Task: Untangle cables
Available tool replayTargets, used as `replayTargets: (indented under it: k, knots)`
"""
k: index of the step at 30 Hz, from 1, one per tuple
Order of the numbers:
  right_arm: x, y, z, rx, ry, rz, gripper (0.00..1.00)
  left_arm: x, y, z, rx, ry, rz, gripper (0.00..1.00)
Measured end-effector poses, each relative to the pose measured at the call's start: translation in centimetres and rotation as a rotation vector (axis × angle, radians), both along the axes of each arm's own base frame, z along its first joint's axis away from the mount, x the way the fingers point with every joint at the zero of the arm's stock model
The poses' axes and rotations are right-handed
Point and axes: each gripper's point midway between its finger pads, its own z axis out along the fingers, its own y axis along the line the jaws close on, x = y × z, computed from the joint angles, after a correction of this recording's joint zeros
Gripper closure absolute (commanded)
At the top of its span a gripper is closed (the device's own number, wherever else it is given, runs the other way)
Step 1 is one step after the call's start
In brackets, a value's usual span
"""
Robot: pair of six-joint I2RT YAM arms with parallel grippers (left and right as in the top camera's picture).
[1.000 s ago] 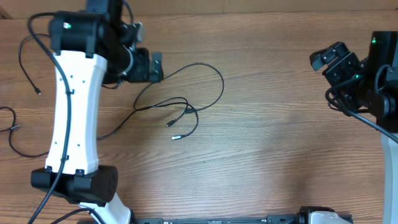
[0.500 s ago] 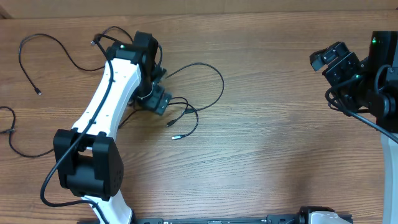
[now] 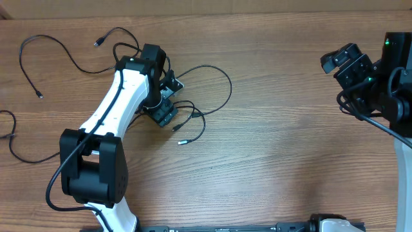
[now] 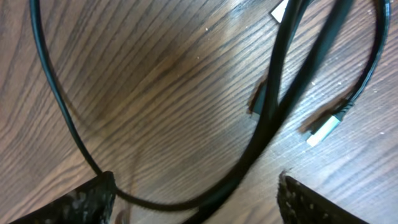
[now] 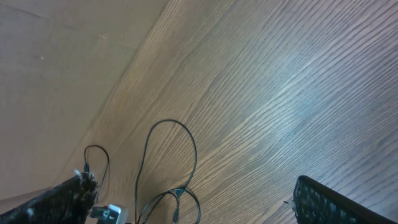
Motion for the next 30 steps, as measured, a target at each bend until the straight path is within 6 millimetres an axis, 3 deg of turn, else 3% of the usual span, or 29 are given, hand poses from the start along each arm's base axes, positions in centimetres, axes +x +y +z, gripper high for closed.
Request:
replayTargets:
  k: [3,6,9,15,19,22,26,28,30]
  knots:
    - [0.0,0.0,0.0,0.000,0.000,0.000,0.00,0.3,-0.1,-0.2,-0.007,-0.014,-0.006,0.37]
    - [0.0,0.0,0.0,0.000,0.000,0.000,0.00,0.3,-0.2,-0.2,-0.011,-0.015,-0.002,0.38]
    - [0.0,0.0,0.0,0.000,0.000,0.000,0.00,0.0,-0.1,-0.2,-0.008,-0.002,0.008,0.47]
    - [0.0,0.0,0.0,0.000,-0.001,0.000,0.00,0.0,-0.1,1.7,-0.006,0.011,0.034,0.47]
    - [0.0,0.0,0.0,0.000,0.000,0.000,0.00,0.1,0.2,2.4,0.013,0.010,0.037,0.37]
    - [0.0,0.0,0.0,0.000,0.000,0.000,0.00,-0.2,0.5,2.4,0.033,0.021,0.038,0.36]
    - [0.0,0.0,0.0,0.000,0.000,0.000,0.00,0.0,0.6,2.3,0.037,0.010,0.037,0.38]
    - [0.0,0.0,0.0,0.000,0.000,0.000,0.00,0.1,0.6,1.9,0.036,0.004,0.037,0.50]
    - [0.0,0.0,0.0,0.001,0.000,0.000,0.00,-0.2,0.7,1.3,0.038,0.013,0.031,0.51]
